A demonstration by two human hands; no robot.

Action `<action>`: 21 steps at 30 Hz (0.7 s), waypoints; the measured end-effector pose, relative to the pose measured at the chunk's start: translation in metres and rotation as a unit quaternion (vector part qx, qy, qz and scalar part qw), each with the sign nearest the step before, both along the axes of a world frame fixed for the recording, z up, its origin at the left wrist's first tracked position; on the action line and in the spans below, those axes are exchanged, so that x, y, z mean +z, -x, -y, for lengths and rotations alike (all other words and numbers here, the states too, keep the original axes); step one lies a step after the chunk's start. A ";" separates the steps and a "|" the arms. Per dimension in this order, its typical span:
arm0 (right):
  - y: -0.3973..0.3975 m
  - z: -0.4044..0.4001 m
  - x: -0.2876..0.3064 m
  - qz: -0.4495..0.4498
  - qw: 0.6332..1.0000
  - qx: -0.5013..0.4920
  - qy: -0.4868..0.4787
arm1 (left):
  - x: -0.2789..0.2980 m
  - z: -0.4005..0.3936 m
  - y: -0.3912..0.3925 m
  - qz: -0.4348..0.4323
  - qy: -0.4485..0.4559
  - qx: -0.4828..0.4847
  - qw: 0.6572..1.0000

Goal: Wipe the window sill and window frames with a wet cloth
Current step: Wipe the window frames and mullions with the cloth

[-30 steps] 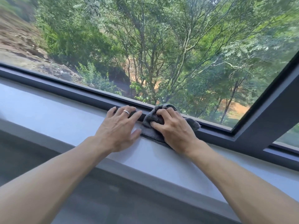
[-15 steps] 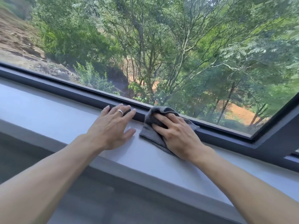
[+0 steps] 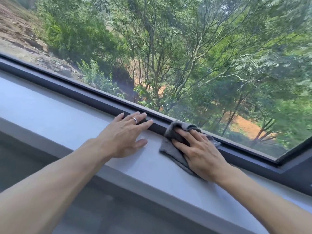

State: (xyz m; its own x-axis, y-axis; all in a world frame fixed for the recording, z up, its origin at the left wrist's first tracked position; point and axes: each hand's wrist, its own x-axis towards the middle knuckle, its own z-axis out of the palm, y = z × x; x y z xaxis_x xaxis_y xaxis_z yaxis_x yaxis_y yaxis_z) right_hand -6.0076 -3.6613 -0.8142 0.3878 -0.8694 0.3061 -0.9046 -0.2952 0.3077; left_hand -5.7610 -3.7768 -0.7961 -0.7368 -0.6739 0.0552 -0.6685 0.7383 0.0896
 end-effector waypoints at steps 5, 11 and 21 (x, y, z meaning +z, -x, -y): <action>-0.025 0.026 0.005 -0.014 1.000 -0.009 -0.010 | -0.001 0.025 -0.025 -0.022 0.004 0.077 0.997; -0.055 0.046 0.004 -0.015 1.000 -0.024 -0.012 | -0.004 0.034 -0.033 -0.029 -0.037 0.068 0.997; -0.109 0.097 0.006 -0.019 0.999 -0.049 -0.009 | 0.004 0.065 -0.073 -0.028 0.007 0.073 0.997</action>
